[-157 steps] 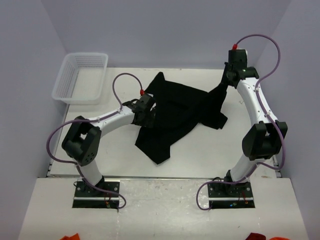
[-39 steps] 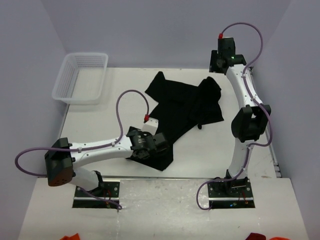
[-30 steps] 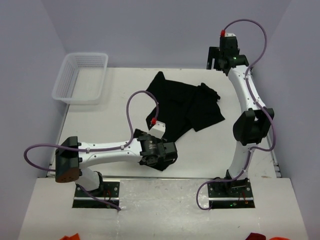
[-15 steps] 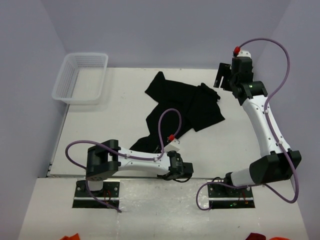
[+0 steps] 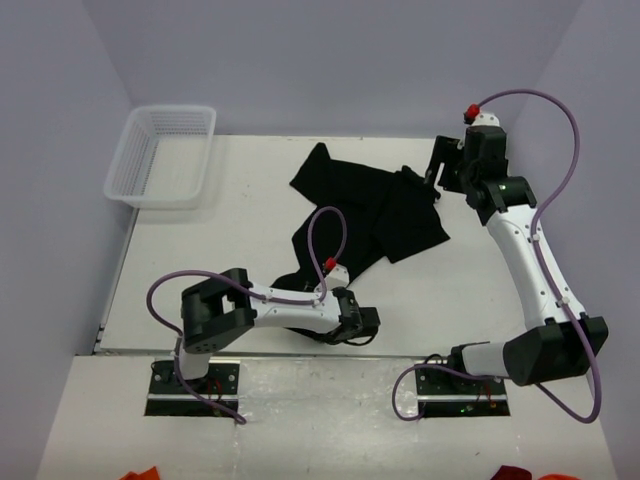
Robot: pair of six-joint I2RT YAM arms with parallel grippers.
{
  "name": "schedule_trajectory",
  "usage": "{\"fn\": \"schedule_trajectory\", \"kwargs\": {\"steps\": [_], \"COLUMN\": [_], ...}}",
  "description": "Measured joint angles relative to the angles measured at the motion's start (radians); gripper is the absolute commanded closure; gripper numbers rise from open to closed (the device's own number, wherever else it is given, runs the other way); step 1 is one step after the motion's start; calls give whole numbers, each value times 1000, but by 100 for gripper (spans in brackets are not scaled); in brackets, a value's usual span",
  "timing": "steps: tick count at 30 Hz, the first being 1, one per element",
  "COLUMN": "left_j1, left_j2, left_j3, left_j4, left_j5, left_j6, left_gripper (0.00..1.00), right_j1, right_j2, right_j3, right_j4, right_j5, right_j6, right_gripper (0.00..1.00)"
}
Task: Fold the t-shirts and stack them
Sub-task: Flatten out the tshirt
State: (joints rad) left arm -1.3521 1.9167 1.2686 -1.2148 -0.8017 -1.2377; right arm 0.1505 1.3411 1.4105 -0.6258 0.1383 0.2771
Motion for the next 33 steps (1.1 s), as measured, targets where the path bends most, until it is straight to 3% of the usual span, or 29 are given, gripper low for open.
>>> {"fn": "schedule_trajectory", "kwargs": {"steps": [12,33], "left_j1": [117,135], "left_j2": [44,-6], "left_j3": [-89,-56], "left_j4": [134,227], "left_j5": [-37,-55], "left_j6": [27,136], "left_gripper": [61,58], "right_j1": [1,30], "right_j2": [0,16], "right_j3": [-22,-30], "right_j4": [20,21], "right_j5": [-4,-7], "right_j6": [2,3], "right_gripper": [25,25]}}
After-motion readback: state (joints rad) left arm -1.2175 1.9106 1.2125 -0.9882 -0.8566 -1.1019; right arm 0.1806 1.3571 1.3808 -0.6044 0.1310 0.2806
